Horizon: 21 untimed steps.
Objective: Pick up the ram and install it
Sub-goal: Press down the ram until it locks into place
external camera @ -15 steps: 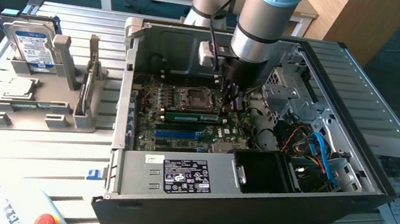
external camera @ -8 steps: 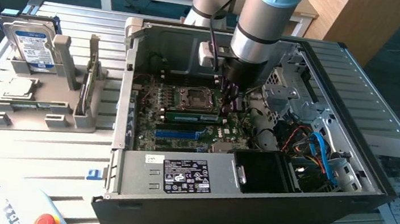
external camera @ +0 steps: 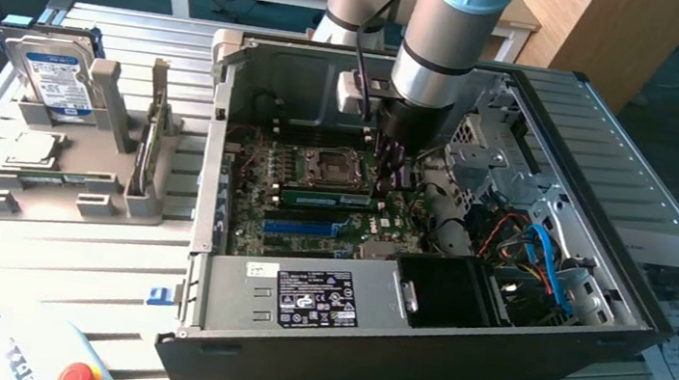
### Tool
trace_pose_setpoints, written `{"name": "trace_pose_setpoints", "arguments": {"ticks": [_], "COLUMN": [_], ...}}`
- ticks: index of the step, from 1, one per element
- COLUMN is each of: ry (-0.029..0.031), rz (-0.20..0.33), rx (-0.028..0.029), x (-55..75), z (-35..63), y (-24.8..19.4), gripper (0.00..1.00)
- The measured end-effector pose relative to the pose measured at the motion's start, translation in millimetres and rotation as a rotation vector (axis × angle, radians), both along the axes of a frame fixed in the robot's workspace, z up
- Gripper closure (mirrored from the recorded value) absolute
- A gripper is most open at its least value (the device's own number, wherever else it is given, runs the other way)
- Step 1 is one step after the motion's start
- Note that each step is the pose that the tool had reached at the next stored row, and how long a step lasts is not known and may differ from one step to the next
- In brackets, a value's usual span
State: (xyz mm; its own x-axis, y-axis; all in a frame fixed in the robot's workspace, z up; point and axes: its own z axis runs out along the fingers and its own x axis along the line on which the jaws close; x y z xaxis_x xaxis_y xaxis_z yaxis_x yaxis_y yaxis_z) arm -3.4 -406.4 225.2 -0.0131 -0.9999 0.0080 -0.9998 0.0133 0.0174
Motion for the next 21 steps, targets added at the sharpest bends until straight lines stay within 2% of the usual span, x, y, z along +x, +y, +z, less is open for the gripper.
{"name": "trace_pose_setpoints", "arguments": {"ticks": [21], "ry": [0.0], "rz": [0.0], "rx": [0.0], "x": [0.0], "z": [-1.8], "y": [0.0], "gripper": [0.9]}}
